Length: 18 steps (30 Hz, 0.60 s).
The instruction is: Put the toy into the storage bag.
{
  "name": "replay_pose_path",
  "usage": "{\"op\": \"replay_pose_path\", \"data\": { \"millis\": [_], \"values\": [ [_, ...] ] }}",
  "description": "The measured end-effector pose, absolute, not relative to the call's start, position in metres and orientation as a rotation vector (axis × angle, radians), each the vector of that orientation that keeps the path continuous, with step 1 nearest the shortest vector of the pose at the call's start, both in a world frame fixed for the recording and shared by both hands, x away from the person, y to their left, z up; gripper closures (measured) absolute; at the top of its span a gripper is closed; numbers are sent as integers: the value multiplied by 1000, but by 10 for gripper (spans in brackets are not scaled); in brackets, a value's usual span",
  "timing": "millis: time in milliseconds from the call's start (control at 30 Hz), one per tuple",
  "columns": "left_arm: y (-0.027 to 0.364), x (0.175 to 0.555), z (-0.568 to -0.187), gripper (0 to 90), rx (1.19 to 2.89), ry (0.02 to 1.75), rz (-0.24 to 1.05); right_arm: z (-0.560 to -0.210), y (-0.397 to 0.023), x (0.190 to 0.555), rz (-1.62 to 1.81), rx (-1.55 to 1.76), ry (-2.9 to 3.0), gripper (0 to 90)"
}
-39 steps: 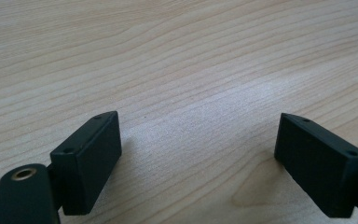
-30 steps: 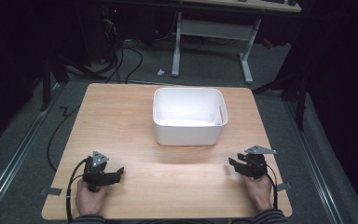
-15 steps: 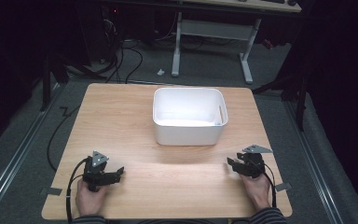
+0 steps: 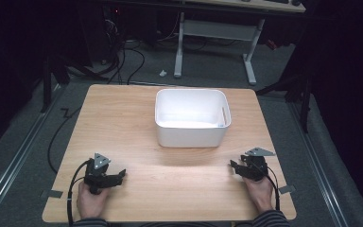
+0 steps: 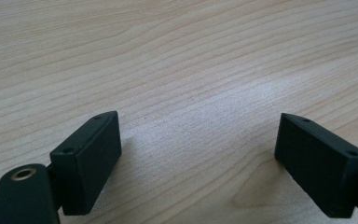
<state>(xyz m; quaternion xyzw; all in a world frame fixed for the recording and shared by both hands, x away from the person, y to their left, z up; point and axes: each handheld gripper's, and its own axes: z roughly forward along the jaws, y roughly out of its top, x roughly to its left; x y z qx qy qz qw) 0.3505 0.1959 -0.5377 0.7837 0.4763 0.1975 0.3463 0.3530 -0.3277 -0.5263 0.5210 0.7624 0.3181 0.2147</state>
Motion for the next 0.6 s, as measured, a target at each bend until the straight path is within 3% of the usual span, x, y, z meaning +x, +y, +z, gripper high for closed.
{"op": "replay_pose_path", "data": {
  "millis": [233,600],
  "values": [
    [196,350,-538,148,2034,1236,512,-530,-328,350,899,1383,2127,353],
    [196,350,-538,148,2034,1235,512,-530,-328,350,901,1382,2130,347]
  ]
}}
